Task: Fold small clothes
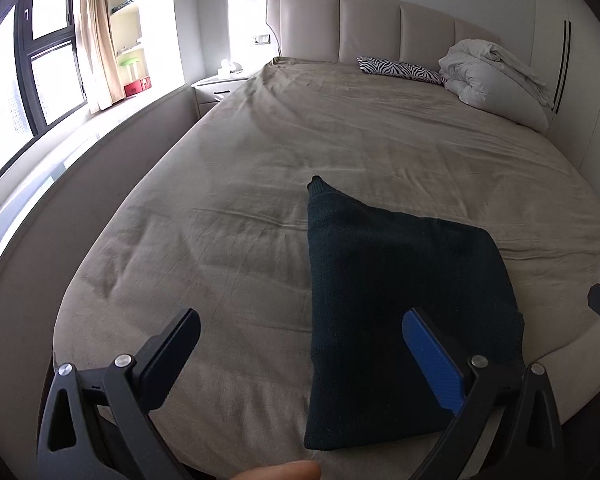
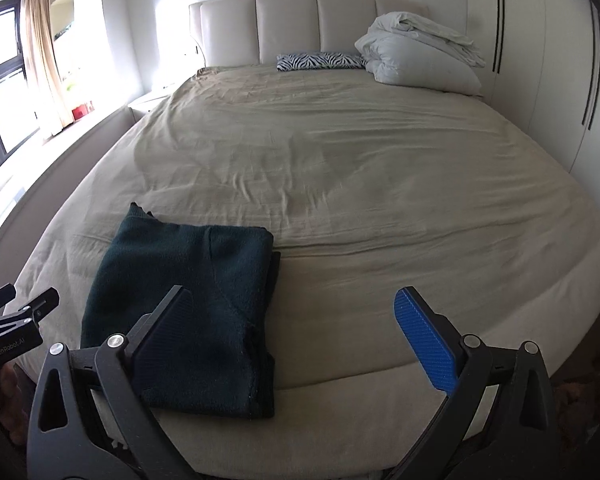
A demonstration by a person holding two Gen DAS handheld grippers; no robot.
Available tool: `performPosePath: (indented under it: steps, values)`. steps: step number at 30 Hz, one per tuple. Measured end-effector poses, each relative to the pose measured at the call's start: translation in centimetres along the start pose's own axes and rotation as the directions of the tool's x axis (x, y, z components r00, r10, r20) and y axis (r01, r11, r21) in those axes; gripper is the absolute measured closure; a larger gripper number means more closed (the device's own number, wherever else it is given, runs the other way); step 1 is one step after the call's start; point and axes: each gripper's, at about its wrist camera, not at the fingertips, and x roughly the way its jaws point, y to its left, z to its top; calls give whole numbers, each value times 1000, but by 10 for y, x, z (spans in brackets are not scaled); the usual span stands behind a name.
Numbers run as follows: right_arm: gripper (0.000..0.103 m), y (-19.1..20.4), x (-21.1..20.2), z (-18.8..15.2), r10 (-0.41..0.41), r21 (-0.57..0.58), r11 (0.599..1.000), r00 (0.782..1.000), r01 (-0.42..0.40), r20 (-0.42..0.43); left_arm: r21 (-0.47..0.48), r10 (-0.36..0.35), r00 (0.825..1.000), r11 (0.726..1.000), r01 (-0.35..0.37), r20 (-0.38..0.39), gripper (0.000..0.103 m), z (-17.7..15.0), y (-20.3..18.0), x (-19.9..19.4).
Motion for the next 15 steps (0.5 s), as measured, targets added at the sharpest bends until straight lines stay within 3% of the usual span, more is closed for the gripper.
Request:
performPosePath:
  steps: [6,15]
  values:
    - [0,1,33,-17,17,48,999,993,-12,-116,23,-3,1000,1000,3,-30,0,-7,-5,8]
    - [0,4,42,-27,24,45,999,987,-17,-158,27,23,998,999,-22,-56,0,-11,-4,17]
